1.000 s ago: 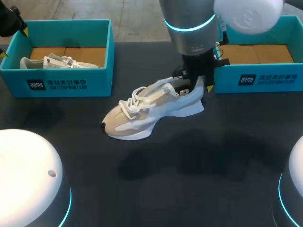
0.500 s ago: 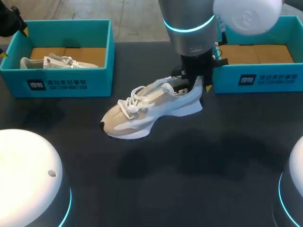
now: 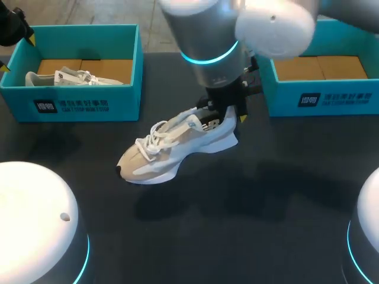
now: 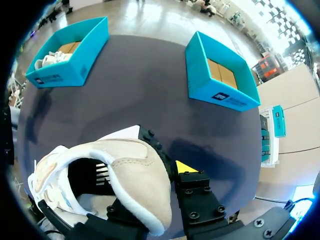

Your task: Take the shoe out of the shoebox, open the shoe tongue, remove and reinsert the insole, then place the shoe into the shoebox

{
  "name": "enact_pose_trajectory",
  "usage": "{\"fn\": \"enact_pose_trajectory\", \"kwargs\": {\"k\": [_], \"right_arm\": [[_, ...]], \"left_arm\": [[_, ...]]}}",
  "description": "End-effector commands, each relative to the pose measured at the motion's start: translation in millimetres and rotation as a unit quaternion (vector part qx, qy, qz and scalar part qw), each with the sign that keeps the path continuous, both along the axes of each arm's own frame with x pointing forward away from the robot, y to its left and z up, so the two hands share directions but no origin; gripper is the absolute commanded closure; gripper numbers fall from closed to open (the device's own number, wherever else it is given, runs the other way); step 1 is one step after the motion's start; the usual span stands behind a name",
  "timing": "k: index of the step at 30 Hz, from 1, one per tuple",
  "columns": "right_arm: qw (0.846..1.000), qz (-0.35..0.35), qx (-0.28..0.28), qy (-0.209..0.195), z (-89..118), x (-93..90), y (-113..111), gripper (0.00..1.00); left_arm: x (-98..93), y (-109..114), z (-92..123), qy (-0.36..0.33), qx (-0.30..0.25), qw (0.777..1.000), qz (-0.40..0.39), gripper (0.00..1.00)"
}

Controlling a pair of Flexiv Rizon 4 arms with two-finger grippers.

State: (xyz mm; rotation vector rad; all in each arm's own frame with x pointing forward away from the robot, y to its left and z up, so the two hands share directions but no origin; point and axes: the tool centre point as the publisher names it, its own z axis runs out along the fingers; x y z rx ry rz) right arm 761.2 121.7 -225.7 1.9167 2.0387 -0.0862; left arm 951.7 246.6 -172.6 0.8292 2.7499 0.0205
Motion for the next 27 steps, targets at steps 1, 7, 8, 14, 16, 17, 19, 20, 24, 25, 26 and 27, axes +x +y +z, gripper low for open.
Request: {"fn": "enact_pose_trajectory", "kwargs": {"k": [1,7,8,14,16,17,19,20,24,25,26,27], "right_arm": [[1.0,-0.013,0.003,-0.001,-31,8.6,9,1.0],[1.0,-0.025,0.012,-0.007,-61,10.5,6,1.0],[1.0,-0.025,0.013,-0.006,-66,10.2,7,1.0],[1.0,-0.029,0.012,-0.001,-88,6.8,9,1.0],[0.999,-0.031,0.013,0.001,-93,5.5,8,1.0],[0.999,-0.031,0.013,0.001,-96,5.0,8,1.0],[0.999,-0.034,0.006,0.003,-102,4.0,7,1.0],[0.999,-0.036,0.014,0.004,-105,3.5,6,1.0],[0.999,-0.038,0.011,0.002,-115,1.8,4,1.0],[0.999,-0.038,0.011,0.001,-117,1.8,4,1.0],[0.999,-0.039,0.012,0.0,-120,1.8,3,1.0],[0.999,-0.039,0.013,-0.001,-122,1.9,2,1.0]], "left_arm": [[-1.5,0,0,-0.001,0.001,1.0,0.0,0.0],[-1.5,0,0,-0.001,0.001,1.0,0.0,0.0],[-1.5,0,0,-0.001,0.001,1.0,0.0,0.0],[-1.5,0,0,-0.001,0.001,1.0,0.0,0.0],[-1.5,0,0,-0.001,0.001,1.0,0.0,0.0],[-1.5,0,0,-0.001,0.001,1.0,0.0,0.0],[-1.5,0,0,-0.001,0.001,1.0,0.0,0.0],[-1.5,0,0,-0.001,0.001,1.0,0.0,0.0],[-1.5,0,0,-0.001,0.001,1.0,0.0,0.0],[-1.5,0,0,-0.001,0.001,1.0,0.0,0.0],[-1.5,0,0,-0.001,0.001,1.0,0.0,0.0],[-1.5,0,0,-0.001,0.001,1.0,0.0,0.0]]}}
